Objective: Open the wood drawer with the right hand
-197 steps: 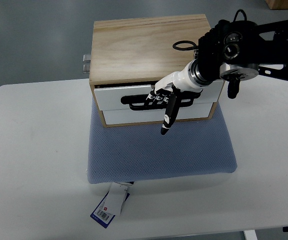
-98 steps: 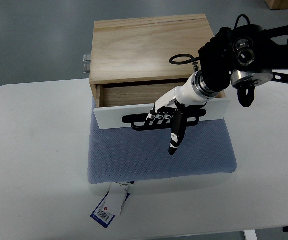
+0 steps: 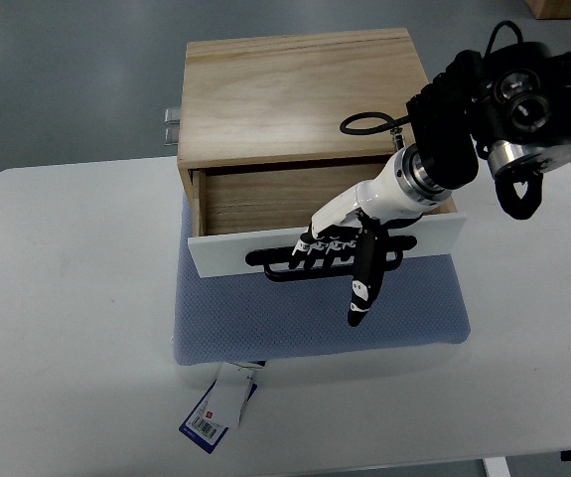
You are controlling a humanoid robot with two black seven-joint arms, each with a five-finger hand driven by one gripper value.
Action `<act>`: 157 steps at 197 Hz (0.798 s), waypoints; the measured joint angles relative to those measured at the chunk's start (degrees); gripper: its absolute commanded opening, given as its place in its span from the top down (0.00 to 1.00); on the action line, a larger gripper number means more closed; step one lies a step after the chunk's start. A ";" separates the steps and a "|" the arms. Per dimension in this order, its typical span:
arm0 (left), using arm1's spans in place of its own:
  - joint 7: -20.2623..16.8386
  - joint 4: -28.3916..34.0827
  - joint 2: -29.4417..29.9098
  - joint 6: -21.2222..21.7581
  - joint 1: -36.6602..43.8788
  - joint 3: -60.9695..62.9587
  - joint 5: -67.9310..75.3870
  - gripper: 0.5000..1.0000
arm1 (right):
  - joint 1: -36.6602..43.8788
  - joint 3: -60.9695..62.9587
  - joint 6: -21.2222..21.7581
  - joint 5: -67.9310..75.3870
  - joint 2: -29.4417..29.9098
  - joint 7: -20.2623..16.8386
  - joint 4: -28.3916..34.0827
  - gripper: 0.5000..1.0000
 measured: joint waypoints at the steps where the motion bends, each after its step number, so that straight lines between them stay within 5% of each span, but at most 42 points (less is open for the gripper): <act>1: 0.00 0.00 0.00 0.00 0.00 0.00 0.00 0.00 | 0.04 0.00 0.01 0.04 -0.03 0.00 0.03 0.12; 85: 0.00 0.07 0.00 0.00 -0.03 -0.10 -0.07 0.00 | 5.07 8.37 0.27 2.66 -3.30 0.00 -1.73 0.12; 136: 0.00 -0.04 0.00 -0.02 0.02 -0.16 -0.06 0.00 | -1.97 24.43 -2.21 1.85 -9.94 0.12 -19.18 0.11; 157: 0.00 -0.21 0.00 -0.02 0.01 -0.06 0.04 0.00 | -11.62 34.88 -2.92 1.81 -10.61 4.74 -30.48 0.11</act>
